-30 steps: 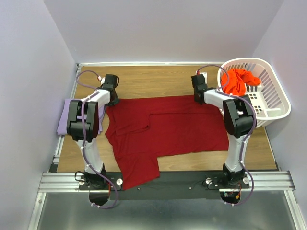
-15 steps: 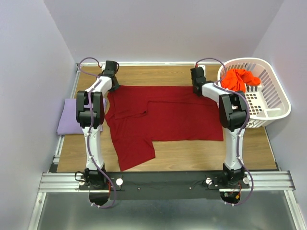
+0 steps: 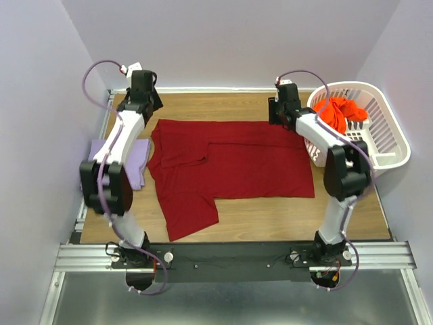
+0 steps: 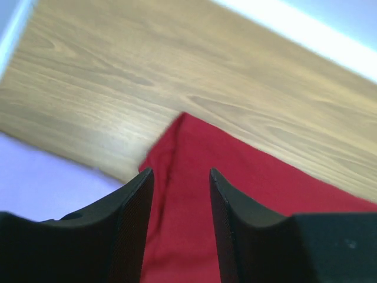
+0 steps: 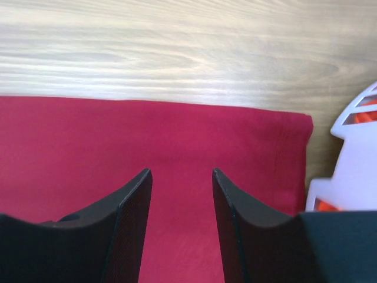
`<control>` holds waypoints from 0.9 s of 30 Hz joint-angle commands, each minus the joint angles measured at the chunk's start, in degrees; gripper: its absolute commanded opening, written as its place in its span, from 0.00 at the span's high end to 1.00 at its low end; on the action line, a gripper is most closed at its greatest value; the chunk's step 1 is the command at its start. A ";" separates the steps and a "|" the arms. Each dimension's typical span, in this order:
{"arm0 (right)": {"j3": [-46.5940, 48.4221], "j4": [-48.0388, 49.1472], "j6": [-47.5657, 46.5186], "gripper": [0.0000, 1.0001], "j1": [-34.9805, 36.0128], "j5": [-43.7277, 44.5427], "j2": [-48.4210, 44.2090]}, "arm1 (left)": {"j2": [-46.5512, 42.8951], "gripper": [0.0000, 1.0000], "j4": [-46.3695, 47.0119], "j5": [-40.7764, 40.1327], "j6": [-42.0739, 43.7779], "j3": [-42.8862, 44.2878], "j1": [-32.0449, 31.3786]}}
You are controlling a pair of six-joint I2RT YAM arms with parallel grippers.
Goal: Fold and stack the t-shirts
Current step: Fold the tshirt
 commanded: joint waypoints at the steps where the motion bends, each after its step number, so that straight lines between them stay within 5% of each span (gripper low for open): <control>1: -6.53 -2.68 2.27 0.46 3.94 -9.23 -10.98 | -14.14 0.49 0.49 -0.34 -2.87 -12.86 -2.10; 5: -15.15 -2.95 2.63 0.46 9.23 -15.47 -18.37 | -26.36 0.49 3.04 2.30 -4.19 -30.44 -2.28; 9: -20.25 -2.86 2.28 0.48 23.71 -21.45 -20.67 | -36.13 0.53 2.78 4.32 -2.89 -42.31 -2.28; 14: -19.91 -1.81 -0.17 0.52 42.23 -21.38 -16.46 | -45.70 0.54 3.83 0.20 -2.17 -48.75 -2.10; 27: -4.88 -0.93 -7.83 0.60 57.66 -22.25 3.23 | -59.78 0.53 11.57 -13.43 -1.74 -55.88 -1.57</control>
